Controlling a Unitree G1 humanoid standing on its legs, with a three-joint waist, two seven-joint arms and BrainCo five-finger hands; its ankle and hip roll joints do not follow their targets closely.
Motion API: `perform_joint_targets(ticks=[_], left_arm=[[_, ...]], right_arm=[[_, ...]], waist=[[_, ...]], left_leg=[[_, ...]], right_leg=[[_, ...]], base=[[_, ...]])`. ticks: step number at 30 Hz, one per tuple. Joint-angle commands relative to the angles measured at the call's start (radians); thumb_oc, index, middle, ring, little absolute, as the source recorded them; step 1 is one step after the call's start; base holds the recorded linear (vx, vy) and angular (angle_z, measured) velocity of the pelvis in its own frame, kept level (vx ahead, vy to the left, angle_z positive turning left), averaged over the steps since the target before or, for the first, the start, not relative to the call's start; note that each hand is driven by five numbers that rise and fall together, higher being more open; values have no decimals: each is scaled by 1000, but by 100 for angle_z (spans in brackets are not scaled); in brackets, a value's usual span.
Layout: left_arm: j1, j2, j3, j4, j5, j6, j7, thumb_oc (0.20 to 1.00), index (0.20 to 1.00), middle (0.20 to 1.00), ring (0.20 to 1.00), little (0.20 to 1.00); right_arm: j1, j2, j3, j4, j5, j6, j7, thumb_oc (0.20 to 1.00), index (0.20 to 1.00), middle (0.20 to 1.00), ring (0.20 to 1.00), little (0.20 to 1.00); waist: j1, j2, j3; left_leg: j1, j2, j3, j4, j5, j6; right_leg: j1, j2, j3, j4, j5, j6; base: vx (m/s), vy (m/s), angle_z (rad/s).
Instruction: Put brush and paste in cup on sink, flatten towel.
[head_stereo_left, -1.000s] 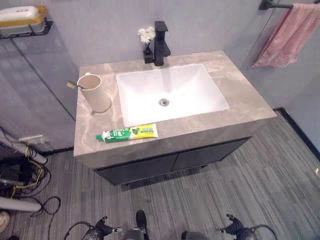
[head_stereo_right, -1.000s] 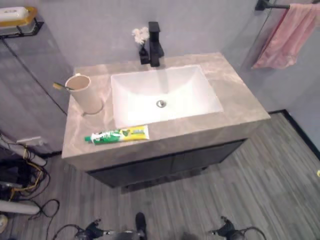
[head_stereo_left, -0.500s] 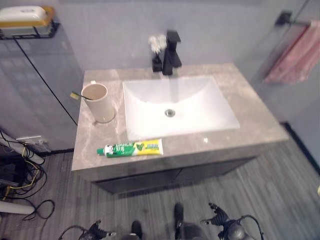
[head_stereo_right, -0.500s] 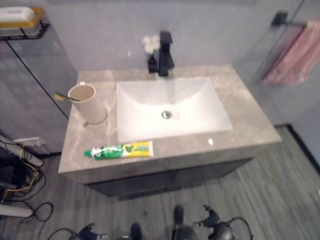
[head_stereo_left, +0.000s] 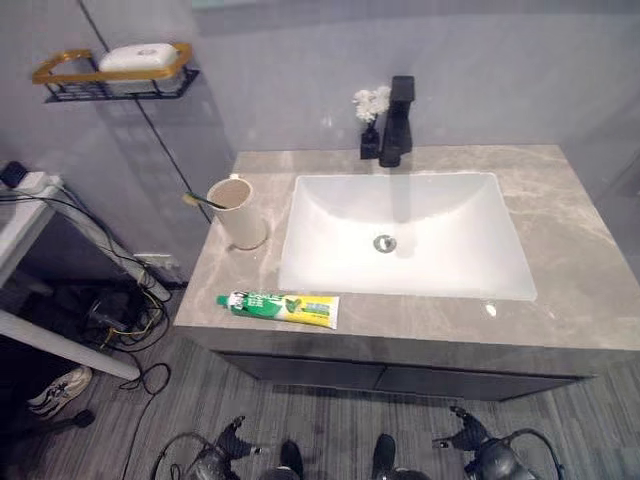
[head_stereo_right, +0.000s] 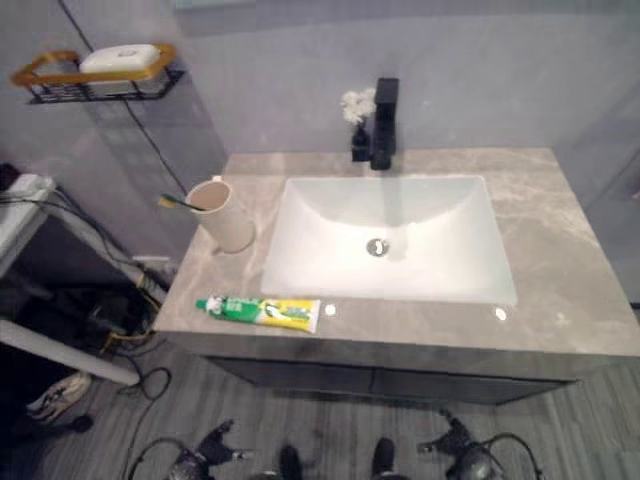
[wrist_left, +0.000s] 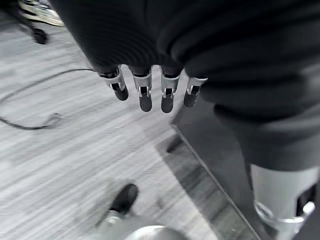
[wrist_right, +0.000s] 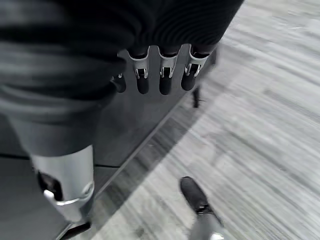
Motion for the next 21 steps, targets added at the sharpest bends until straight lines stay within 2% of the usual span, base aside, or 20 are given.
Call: perform_joint_targets(ticks=[1,4,5,6,7,8,9,11,12,14,15,21], left_arm=[[-19,97,-18,-75,76,-80,5,1000,1000,1000,1000,1000],[66,204,-1,-248,102,-136,0,1000,1000,1000,1000,1000],[118,300,18,-362,120,-173,-3,1000,1000,1000,1000,1000],[139,348,34,-428,115,-186,-15,1000,1000,1000,1000,1000],[145,354,38,-437,112,-183,-20,1000,1000,1000,1000,1000],[195,441,92,-566,80,-209,-38,1000,1000,1000,1000,1000],[199,443,95,-570,78,-207,-40,1000,1000,1000,1000,1000],[267,543,174,-774,2,-263,-60,1000,1000,1000,1000,1000],[274,547,180,-781,-1,-260,-64,1000,1000,1000,1000,1000],[328,630,279,-948,-69,-288,-75,1000,1000,1000,1000,1000],[355,683,355,-1094,-122,-313,-76,1000,1000,1000,1000,1000],[354,746,480,-1276,-194,-331,-72,1000,1000,1000,1000,1000]], right_arm=[[-36,-24,7,31,-27,-21,-25,1000,1000,1000,1000,1000],[-46,-43,-15,51,-20,-30,-45,1000,1000,1000,1000,1000],[-60,-45,-28,92,-7,-33,-50,1000,1000,1000,1000,1000],[-64,-42,-27,112,-12,-33,-52,1000,1000,1000,1000,1000],[-65,-39,-26,114,-12,-34,-52,1000,1000,1000,1000,1000],[-65,-36,-11,137,-35,-31,-54,1000,1000,1000,1000,1000],[-65,-35,-10,137,-35,-32,-54,1000,1000,1000,1000,1000],[-49,-40,28,155,-94,-30,-51,1000,1000,1000,1000,1000],[-49,-38,29,155,-95,-30,-51,1000,1000,1000,1000,1000],[-29,-44,31,156,-107,-28,-51,1000,1000,1000,1000,1000],[-13,-44,13,167,-92,-17,-43,1000,1000,1000,1000,1000],[4,-33,8,164,-77,-3,-30,1000,1000,1000,1000,1000]], waist=[[16,-42,12],[40,-36,10],[59,-30,7],[69,-28,4],[67,-31,3],[82,-27,-1],[81,-29,-2],[103,-27,-8],[102,-28,-9],[111,-28,-11],[116,-23,-11],[105,-24,-13]], left_leg=[[15,-8,-62,-21,55,-25],[21,-24,-89,-30,52,-22],[17,-33,-103,-30,48,-21],[15,-37,-109,-30,46,-20],[14,-37,-109,-30,46,-20],[13,-44,-117,-30,42,-20],[12,-44,-117,-30,42,-20],[11,-53,-125,-30,40,-21],[11,-53,-125,-30,40,-20],[11,-59,-130,-30,40,-21],[7,-63,-134,-30,41,-22],[-11,-70,-127,-30,41,-23]], right_leg=[[12,-93,57,81,-48,77],[38,-113,28,74,-41,90],[51,-127,11,65,-32,99],[56,-133,2,61,-26,103],[57,-134,1,59,-26,103],[67,-143,-10,48,-16,110],[67,-143,-10,47,-16,110],[82,-154,-26,30,-2,119],[83,-155,-26,30,-1,119],[92,-163,-37,18,10,125],[91,-169,-39,11,20,129],[68,-179,-24,1,42,135]], base=[[21,84,24],[11,71,39],[6,93,24],[2,69,23],[1,62,37],[3,46,41],[5,70,32],[17,56,16],[19,50,9],[-2,48,4],[-15,47,1],[-18,28,0]])
